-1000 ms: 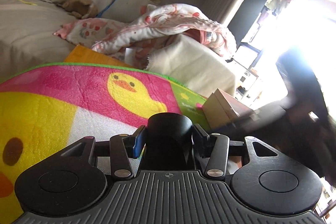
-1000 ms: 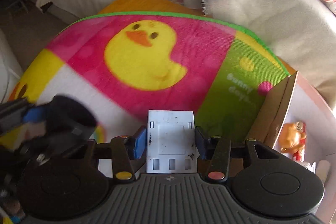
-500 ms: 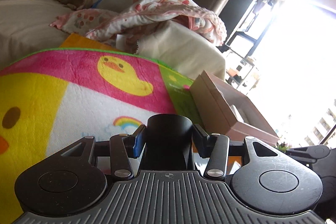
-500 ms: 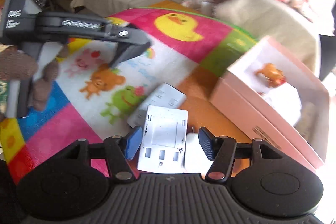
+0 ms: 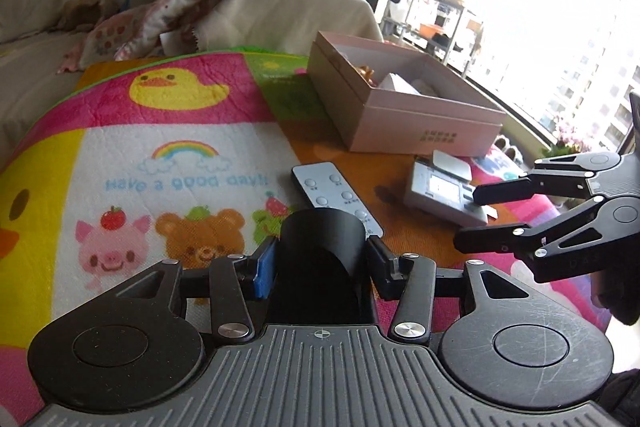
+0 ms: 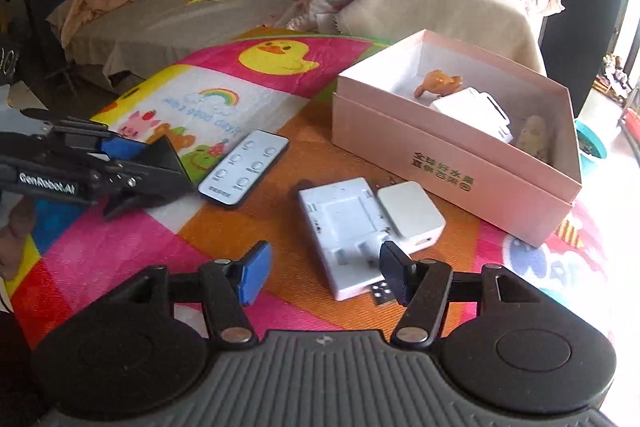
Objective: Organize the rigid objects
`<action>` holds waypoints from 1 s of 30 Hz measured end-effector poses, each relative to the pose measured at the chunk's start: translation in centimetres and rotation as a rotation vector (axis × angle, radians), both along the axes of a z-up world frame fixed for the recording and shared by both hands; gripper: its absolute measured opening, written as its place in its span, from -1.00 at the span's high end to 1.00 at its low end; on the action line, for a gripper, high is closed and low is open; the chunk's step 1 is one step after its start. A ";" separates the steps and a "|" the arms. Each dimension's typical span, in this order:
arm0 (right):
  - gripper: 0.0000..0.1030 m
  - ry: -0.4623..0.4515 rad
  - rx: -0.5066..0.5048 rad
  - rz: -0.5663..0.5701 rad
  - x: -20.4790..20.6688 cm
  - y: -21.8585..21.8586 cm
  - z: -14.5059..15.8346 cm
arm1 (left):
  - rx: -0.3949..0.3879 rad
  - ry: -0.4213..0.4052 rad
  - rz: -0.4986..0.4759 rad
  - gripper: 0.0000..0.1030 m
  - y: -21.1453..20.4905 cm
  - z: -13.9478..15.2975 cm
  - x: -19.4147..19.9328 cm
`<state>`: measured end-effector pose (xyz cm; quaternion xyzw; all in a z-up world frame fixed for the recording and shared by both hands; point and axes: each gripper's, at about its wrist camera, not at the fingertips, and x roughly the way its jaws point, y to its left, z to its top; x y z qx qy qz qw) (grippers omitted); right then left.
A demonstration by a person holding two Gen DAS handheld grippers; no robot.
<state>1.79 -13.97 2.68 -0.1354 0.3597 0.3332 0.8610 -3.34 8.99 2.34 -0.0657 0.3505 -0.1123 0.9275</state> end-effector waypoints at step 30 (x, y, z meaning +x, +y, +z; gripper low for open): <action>0.26 0.040 0.030 0.046 -0.2 4.8 -0.9 | 0.052 -0.007 0.072 -0.10 1.1 -0.6 -1.8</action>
